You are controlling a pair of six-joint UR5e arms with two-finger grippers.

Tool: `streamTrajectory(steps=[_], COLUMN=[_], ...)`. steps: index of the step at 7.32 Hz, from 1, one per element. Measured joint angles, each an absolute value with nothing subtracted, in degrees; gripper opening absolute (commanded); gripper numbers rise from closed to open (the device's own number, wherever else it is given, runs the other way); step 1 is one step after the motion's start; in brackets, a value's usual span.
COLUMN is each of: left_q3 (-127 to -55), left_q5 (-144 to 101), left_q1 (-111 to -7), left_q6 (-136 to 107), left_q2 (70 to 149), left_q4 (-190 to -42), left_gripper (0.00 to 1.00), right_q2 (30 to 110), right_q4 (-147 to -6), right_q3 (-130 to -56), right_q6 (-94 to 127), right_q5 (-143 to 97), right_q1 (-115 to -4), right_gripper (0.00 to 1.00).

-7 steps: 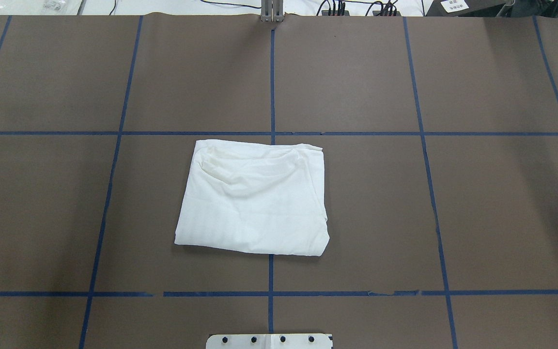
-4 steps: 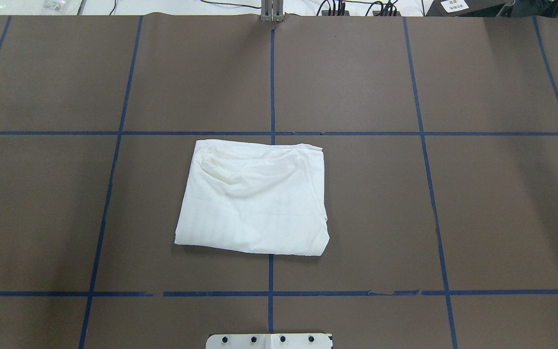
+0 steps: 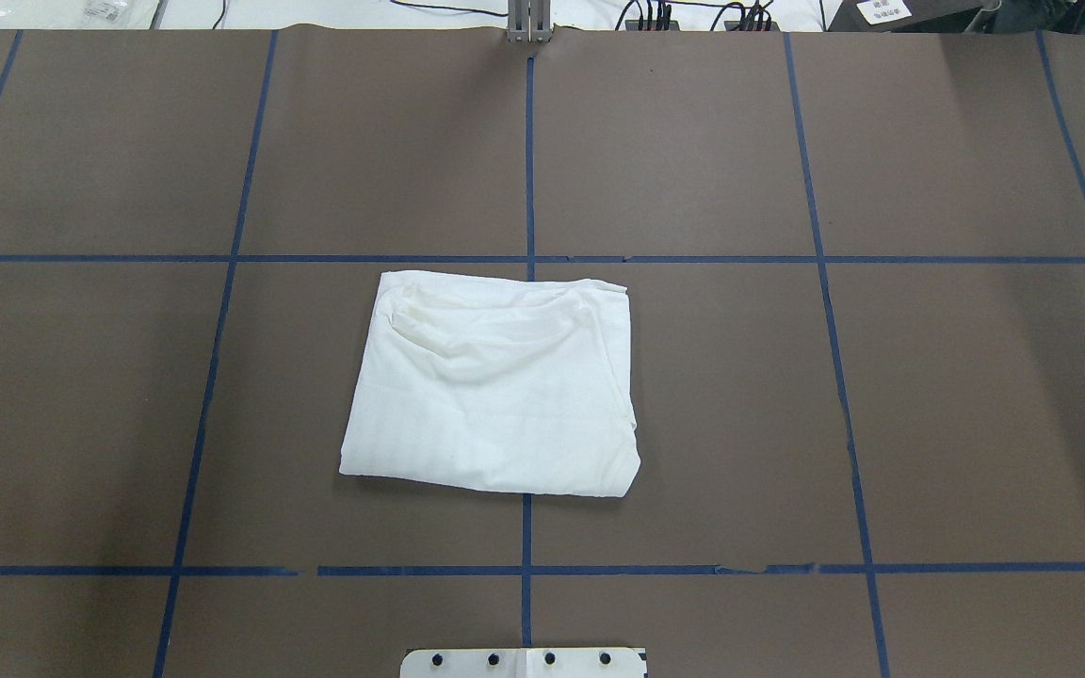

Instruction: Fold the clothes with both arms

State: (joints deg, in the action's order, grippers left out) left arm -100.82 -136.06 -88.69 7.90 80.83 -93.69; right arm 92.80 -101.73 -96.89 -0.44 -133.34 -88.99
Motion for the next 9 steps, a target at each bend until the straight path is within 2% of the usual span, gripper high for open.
streamTrajectory(steps=[9], left_q3=[-100.23], left_q5=[-136.30], left_q1=[-88.66], left_q6=[-1.87], left_q2=[81.15], left_q4=[-93.78], left_gripper=[1.00], right_q2=[92.82], right_q4=[-100.29], right_q3=[-96.60], right_q6=[-0.12], right_q5=[-133.51], right_q1=[-88.95], right_gripper=[1.00])
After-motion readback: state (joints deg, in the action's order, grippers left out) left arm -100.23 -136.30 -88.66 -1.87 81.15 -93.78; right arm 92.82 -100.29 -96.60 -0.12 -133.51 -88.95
